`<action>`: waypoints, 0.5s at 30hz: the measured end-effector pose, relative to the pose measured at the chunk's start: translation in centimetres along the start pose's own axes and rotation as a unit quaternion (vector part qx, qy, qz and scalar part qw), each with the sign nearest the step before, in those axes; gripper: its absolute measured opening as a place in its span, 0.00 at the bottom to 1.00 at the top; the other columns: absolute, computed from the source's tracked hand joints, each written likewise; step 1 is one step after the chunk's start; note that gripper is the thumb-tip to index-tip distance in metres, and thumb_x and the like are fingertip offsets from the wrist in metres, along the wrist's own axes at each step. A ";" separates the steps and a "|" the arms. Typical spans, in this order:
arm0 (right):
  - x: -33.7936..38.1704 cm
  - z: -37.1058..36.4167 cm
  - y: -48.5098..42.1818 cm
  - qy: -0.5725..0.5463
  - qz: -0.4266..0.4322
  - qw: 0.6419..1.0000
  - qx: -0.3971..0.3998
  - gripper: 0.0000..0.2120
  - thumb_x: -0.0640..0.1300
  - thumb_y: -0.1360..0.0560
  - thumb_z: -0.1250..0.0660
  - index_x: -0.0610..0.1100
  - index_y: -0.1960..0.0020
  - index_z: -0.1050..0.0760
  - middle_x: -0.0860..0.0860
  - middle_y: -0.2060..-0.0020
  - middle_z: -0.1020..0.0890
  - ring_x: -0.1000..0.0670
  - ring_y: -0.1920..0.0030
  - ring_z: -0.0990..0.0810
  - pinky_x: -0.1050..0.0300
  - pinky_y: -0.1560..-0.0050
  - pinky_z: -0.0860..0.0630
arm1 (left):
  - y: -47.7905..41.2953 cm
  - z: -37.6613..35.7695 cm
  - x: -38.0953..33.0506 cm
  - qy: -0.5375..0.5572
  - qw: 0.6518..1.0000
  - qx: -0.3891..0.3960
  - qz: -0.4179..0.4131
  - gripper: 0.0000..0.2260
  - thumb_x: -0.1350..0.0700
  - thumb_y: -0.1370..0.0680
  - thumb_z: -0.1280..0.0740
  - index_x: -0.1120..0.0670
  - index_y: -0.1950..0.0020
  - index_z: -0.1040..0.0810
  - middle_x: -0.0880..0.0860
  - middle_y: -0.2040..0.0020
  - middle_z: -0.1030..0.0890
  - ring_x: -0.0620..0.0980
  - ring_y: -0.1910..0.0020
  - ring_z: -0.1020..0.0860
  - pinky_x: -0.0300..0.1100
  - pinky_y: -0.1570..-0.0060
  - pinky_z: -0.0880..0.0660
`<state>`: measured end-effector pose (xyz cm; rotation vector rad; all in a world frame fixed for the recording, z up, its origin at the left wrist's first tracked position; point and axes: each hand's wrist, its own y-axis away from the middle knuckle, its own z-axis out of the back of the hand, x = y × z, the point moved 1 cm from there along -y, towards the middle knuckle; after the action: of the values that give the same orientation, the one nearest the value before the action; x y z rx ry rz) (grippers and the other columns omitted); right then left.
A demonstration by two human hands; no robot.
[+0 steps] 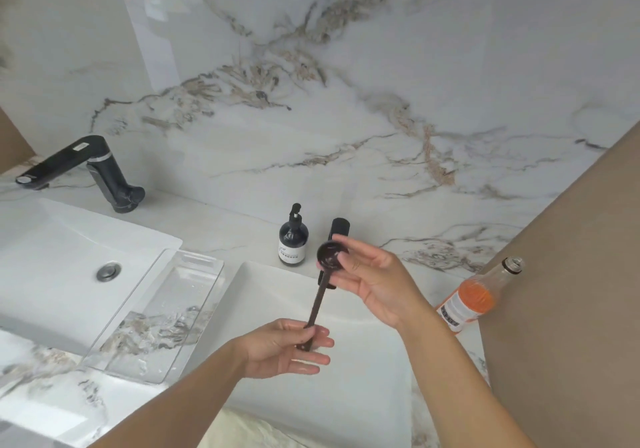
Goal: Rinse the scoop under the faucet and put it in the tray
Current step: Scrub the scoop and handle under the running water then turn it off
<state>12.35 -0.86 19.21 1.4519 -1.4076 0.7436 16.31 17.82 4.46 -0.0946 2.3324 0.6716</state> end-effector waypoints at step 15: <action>5.3 -2.5 5.2 0.179 0.144 0.966 0.121 0.20 0.30 0.32 0.25 0.46 0.44 0.16 0.46 0.49 0.13 0.47 0.48 0.14 0.55 0.48 0.19 | 0.2 -3.9 -6.8 0.048 0.996 -0.039 -0.069 0.10 0.63 0.27 0.29 0.58 0.47 0.13 0.58 0.46 0.14 0.54 0.48 0.14 0.42 0.50 0.17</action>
<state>8.57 -0.10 26.04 1.2221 -1.2879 1.3322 19.00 15.34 11.33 -0.3269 2.3651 0.7025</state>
